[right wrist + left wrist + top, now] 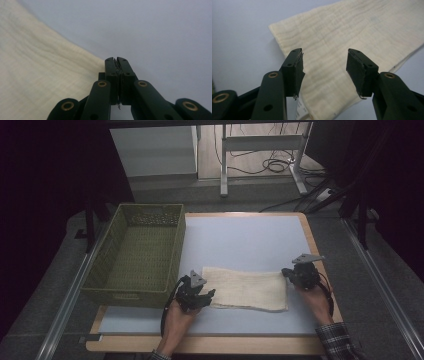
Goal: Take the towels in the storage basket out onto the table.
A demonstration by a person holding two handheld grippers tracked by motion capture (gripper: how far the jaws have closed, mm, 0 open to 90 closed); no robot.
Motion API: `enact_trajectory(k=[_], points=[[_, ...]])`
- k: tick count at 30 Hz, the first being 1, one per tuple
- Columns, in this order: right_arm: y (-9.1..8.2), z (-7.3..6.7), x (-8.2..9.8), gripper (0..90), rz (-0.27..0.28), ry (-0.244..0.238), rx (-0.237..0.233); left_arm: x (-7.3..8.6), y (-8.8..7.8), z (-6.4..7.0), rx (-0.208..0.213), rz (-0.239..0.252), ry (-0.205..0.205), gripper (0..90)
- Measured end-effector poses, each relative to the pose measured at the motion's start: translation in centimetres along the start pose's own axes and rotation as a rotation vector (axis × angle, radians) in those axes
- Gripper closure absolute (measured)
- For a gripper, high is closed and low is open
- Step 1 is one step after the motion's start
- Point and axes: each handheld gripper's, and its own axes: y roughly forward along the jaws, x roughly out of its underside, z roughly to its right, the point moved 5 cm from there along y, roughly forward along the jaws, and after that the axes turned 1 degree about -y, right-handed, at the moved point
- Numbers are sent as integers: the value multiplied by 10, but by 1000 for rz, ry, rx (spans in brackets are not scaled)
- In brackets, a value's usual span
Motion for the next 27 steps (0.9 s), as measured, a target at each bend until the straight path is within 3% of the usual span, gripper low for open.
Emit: enact_trajectory(k=[3, 5, 8, 11, 16, 18, 19, 20, 23, 27], points=[[4, 6, -1, 865, -18, 19, -15, -6, 6, -1, -9, -5, 0, 458], [3, 6, 0, 800, -15, 16, -11, -8, 9, -3, -19, -10, 0, 448], [-6, 6, 1, 723, 16, 62, -26, -12, 14, -7, -33, -21, -3, 448], [-10, 7, 4, 663, 16, 70, -18, -17, 19, -12, -53, -32, -7, 449], [-2, 5, 10, 555, 3, 121, -52, -26, 28, -18, -78, -43, -21, 449], [4, 1, 13, 616, -22, 112, -53, -29, 30, -20, -86, -48, -19, 449], [4, -3, 14, 780, -17, 86, -34, -30, 31, -21, -90, -47, -23, 449], [3, -5, 13, 845, -11, 72, -51, -32, 32, -22, -93, -46, -24, 449], [2, -5, 10, 870, -21, 25, -15, -38, 35, -25, -101, -45, -22, 448], [1, 10, 4, 871, -11, 36, 23, -46, 39, -28, -113, -36, -24, 447]])
